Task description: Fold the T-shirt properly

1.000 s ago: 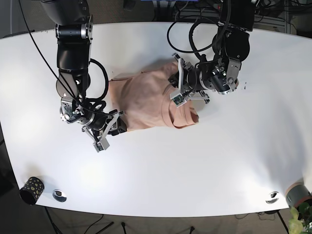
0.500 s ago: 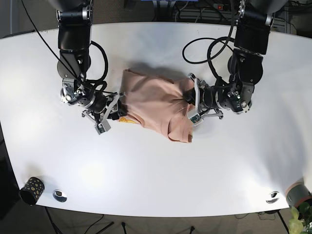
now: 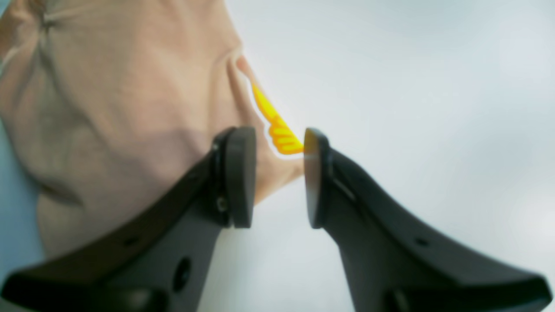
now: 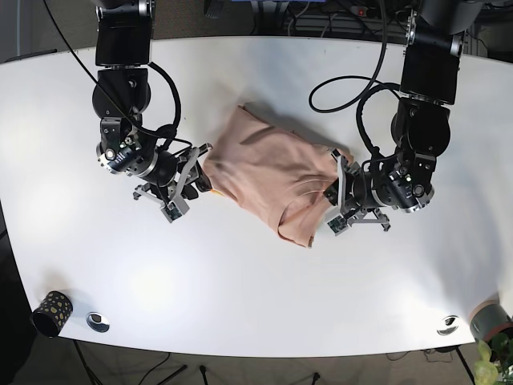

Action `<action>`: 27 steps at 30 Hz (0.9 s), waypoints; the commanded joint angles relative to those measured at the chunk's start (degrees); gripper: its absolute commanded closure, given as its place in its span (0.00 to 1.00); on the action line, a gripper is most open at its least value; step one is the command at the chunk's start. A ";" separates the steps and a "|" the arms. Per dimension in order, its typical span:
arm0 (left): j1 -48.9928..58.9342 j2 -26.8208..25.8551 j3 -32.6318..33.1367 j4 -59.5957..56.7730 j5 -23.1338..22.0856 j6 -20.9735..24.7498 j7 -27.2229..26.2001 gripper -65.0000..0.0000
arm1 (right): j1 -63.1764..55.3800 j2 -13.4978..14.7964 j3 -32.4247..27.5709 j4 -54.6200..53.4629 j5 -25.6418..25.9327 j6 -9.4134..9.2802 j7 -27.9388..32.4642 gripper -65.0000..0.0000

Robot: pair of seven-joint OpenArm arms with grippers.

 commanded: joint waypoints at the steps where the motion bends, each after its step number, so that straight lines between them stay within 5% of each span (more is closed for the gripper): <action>1: 0.34 -0.05 -0.42 4.44 -0.62 -0.06 -0.21 0.90 | 1.17 0.55 0.16 0.96 0.80 0.12 0.74 0.73; 15: 8.87 6.63 -2.09 5.32 -0.26 -0.06 0.50 0.90 | 5.21 -0.68 0.08 -10.38 0.45 0.12 5.14 0.73; 27: 8.60 0.48 -2.18 -2.41 -0.70 -0.06 -3.02 0.90 | 7.76 2.57 0.52 -18.74 0.54 0.12 10.85 0.73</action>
